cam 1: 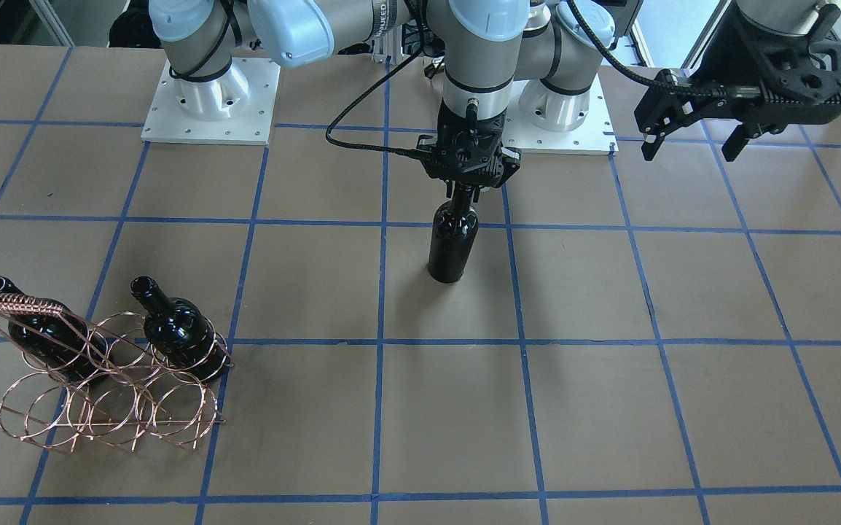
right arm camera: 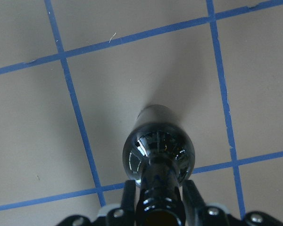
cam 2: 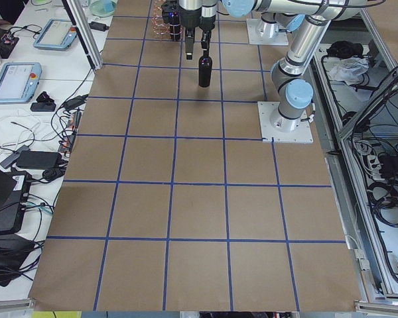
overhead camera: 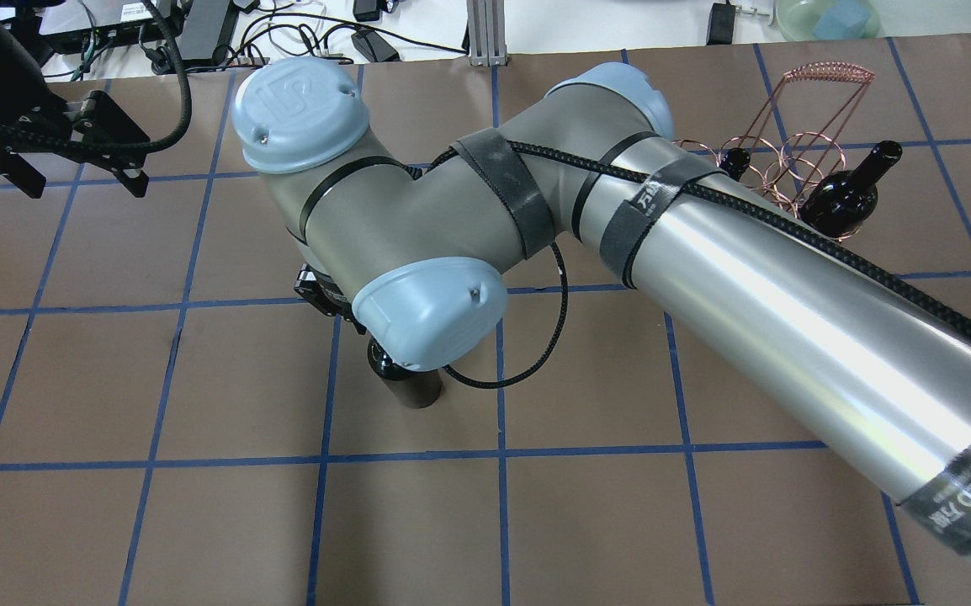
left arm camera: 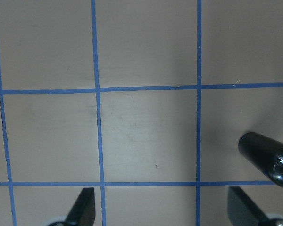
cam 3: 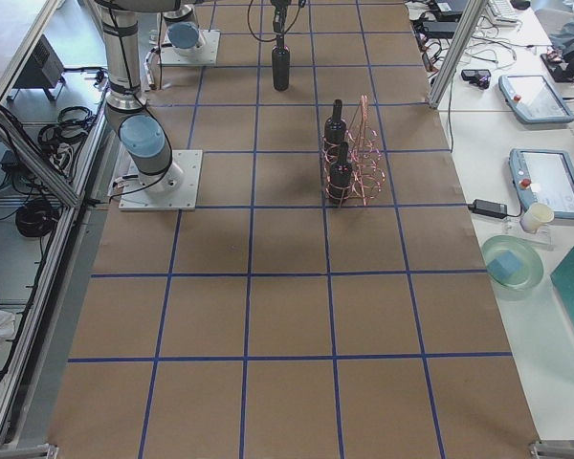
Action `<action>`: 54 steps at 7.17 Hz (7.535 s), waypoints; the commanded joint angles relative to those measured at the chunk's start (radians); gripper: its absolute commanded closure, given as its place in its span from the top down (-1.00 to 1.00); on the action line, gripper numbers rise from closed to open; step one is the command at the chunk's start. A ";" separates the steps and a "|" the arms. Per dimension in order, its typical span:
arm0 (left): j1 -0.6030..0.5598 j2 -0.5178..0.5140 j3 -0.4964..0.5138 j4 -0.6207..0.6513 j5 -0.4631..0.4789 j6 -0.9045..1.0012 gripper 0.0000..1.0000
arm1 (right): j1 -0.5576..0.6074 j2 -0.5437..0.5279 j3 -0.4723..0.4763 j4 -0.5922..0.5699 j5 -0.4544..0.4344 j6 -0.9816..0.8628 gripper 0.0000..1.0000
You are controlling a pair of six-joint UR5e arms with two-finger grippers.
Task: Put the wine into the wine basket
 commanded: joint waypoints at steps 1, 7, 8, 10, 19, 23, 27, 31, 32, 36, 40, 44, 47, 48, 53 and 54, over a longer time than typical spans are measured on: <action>-0.002 0.000 0.000 0.000 -0.001 0.000 1.00 | -0.001 -0.001 -0.003 0.000 -0.012 -0.005 -0.26; -0.037 0.003 -0.009 0.000 -0.042 -0.059 1.00 | -0.057 -0.073 -0.013 0.041 -0.034 -0.077 -1.00; -0.067 0.003 -0.011 0.000 -0.042 -0.128 1.00 | -0.093 -0.107 -0.013 0.085 -0.032 -0.132 -1.00; -0.158 0.003 -0.015 0.003 -0.036 -0.240 1.00 | -0.215 -0.211 -0.013 0.275 -0.091 -0.398 -1.00; -0.215 0.008 -0.026 0.011 -0.039 -0.319 1.00 | -0.795 -0.314 -0.092 0.376 -0.106 -1.076 -1.00; -0.215 0.008 -0.026 0.009 -0.053 -0.320 1.00 | -0.861 -0.202 -0.131 0.275 -0.035 -1.082 -1.00; -0.215 0.005 -0.028 0.011 -0.062 -0.320 1.00 | -0.864 -0.161 -0.123 0.233 -0.014 -1.080 -1.00; -0.215 -0.005 -0.028 0.012 -0.059 -0.320 1.00 | -0.864 -0.136 -0.109 0.226 -0.017 -1.076 -1.00; -0.215 -0.005 -0.026 0.012 -0.051 -0.308 1.00 | -0.864 -0.129 -0.082 0.174 -0.017 -1.076 -1.00; -0.215 -0.006 -0.026 0.020 -0.057 -0.260 1.00 | -0.864 -0.086 -0.057 0.144 -0.015 -1.073 -1.00; -0.216 -0.005 -0.026 0.020 -0.057 -0.259 1.00 | -0.860 -0.035 -0.046 0.121 -0.017 -1.067 -1.00; -0.216 -0.003 -0.026 0.021 -0.058 -0.268 1.00 | -0.854 -0.027 -0.022 0.078 -0.018 -1.051 -0.05; -0.216 -0.006 -0.028 0.021 -0.059 -0.270 1.00 | -0.832 -0.143 -0.031 0.142 -0.032 -1.045 0.99; -0.216 -0.005 -0.028 0.020 -0.058 -0.262 1.00 | -0.828 -0.227 -0.032 0.250 -0.025 -1.042 0.99; -0.216 0.000 -0.046 0.026 -0.056 -0.271 1.00 | -0.746 -0.475 0.138 0.362 -0.063 -0.950 0.98; -0.216 0.008 -0.057 0.031 -0.056 -0.263 1.00 | -0.740 -0.481 0.139 0.362 -0.057 -0.944 0.99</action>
